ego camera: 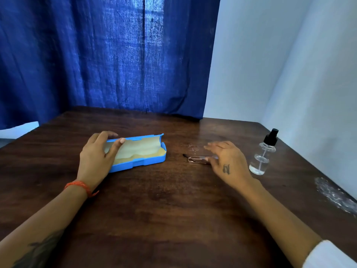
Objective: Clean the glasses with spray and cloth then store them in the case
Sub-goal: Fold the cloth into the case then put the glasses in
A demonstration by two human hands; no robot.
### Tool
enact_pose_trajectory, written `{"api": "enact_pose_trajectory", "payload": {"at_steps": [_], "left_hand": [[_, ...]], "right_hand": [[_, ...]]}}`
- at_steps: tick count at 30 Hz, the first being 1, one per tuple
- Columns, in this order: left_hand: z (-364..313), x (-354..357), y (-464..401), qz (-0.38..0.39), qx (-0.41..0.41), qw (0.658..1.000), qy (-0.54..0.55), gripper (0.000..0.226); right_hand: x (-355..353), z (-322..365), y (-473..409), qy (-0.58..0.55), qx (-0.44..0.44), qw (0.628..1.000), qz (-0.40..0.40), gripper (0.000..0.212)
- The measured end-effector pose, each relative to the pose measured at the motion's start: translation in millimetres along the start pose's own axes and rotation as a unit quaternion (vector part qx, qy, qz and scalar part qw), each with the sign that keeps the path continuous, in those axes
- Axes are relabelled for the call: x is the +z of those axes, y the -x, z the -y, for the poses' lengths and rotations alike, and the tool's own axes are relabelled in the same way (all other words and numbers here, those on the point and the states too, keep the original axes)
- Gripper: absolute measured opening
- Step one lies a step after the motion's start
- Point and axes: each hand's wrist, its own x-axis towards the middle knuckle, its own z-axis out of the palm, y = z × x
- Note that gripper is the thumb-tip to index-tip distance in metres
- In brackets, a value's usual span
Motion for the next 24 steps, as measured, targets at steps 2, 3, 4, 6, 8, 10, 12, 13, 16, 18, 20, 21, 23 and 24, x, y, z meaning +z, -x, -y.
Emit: {"api": "enact_pose_trajectory", "payload": {"at_steps": [2, 3, 4, 6, 8, 10, 12, 13, 16, 18, 20, 21, 23, 24], "left_hand": [[-1, -1, 0, 0.011, 0.014, 1.000, -0.006, 0.023], [-2, -1, 1, 0.017, 0.021, 1.000, -0.007, 0.023], [-3, -2, 2, 0.022, 0.027, 0.999, -0.006, 0.024], [-4, -3, 3, 0.026, 0.038, 0.999, -0.006, 0.025], [-5, -3, 3, 0.025, 0.041, 0.999, -0.008, 0.025], [-5, -4, 3, 0.024, 0.040, 0.999, -0.010, 0.025], [-5, -4, 3, 0.025, 0.041, 0.999, -0.012, 0.025], [-5, -3, 2, 0.026, 0.042, 0.999, -0.012, 0.025], [-5, -3, 1, 0.025, 0.041, 0.999, -0.009, 0.026], [-4, -3, 1, 0.022, 0.038, 0.999, -0.010, 0.026], [-4, -3, 1, 0.023, 0.038, 0.999, -0.009, 0.026], [-4, -3, 2, 0.024, 0.040, 0.999, -0.009, 0.026], [-4, -4, 2, 0.025, 0.042, 0.999, -0.009, 0.025], [-5, -4, 2, 0.027, 0.042, 0.999, -0.006, 0.025]], "right_hand": [[2, -14, 0, 0.047, 0.002, 0.998, 0.041, 0.024], [4, -17, 0, 0.068, -0.006, 0.996, 0.053, 0.021], [6, -19, 0, 0.086, -0.017, 0.994, 0.061, 0.019], [9, -19, -1, 0.097, -0.032, 0.993, 0.057, 0.016], [10, -17, -1, 0.084, -0.032, 0.995, 0.030, 0.011], [10, -14, 0, 0.069, -0.033, 0.997, -0.001, 0.004], [9, -13, 1, 0.059, -0.037, 0.997, -0.022, 0.007], [9, -13, 1, 0.055, -0.040, 0.997, -0.027, 0.010], [6, -12, 0, 0.036, -0.046, 0.998, -0.029, 0.011], [6, -10, 0, 0.019, -0.053, 0.998, -0.034, 0.011], [6, -6, 0, 0.002, -0.064, 0.997, -0.045, 0.010], [6, -3, -1, -0.005, -0.069, 0.996, -0.053, 0.010], [4, 6, -5, -0.019, -0.082, 0.994, -0.072, 0.009], [3, 11, -8, -0.025, -0.094, 0.992, -0.083, 0.008]]}}
